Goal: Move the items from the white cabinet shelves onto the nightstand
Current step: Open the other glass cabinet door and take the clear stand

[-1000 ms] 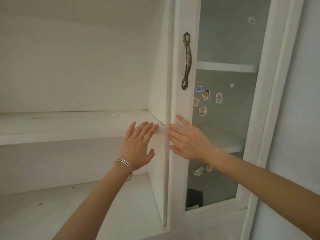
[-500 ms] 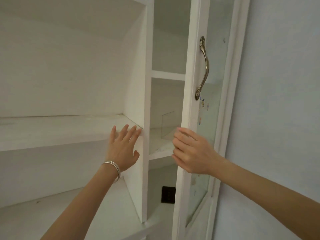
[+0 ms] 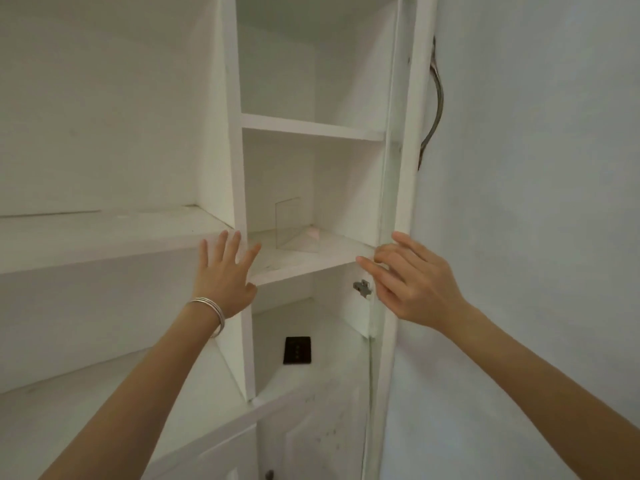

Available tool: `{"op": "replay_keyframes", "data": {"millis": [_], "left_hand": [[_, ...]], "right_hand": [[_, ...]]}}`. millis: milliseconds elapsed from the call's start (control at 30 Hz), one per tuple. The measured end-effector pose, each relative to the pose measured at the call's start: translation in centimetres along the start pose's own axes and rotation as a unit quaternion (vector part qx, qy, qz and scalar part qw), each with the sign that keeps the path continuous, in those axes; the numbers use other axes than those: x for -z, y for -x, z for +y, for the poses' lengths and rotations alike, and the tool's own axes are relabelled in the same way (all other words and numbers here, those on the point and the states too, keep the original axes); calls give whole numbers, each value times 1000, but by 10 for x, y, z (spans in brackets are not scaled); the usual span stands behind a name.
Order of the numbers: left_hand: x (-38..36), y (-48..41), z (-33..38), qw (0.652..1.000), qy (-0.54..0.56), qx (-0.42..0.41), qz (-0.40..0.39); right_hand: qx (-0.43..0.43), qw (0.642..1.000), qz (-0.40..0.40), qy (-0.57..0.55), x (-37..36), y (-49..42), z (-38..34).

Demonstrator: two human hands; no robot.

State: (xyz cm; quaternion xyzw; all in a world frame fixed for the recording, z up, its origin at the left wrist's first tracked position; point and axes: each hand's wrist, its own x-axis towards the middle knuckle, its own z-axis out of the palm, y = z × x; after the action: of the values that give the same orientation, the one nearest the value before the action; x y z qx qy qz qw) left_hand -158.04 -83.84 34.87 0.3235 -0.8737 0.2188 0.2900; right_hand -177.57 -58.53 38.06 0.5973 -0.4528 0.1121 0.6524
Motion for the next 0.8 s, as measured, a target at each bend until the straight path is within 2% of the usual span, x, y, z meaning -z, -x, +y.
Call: {"op": "replay_keyframes", "data": {"millis": [167,333,533,800], "left_hand": [[5,14,57,996,27,-81,40],[9,24,107,990,67,-109,62],[17,24,163,986,90,-110,85],[19,31,200,991,78,-82,75]], "right_hand": [[-40,999,-7,20,25,36,26],[-103,993,-42,30,45,83,56],[-161,982,-102,16,54,134,102],[-183,967,-180,11,44,181,152]]}}
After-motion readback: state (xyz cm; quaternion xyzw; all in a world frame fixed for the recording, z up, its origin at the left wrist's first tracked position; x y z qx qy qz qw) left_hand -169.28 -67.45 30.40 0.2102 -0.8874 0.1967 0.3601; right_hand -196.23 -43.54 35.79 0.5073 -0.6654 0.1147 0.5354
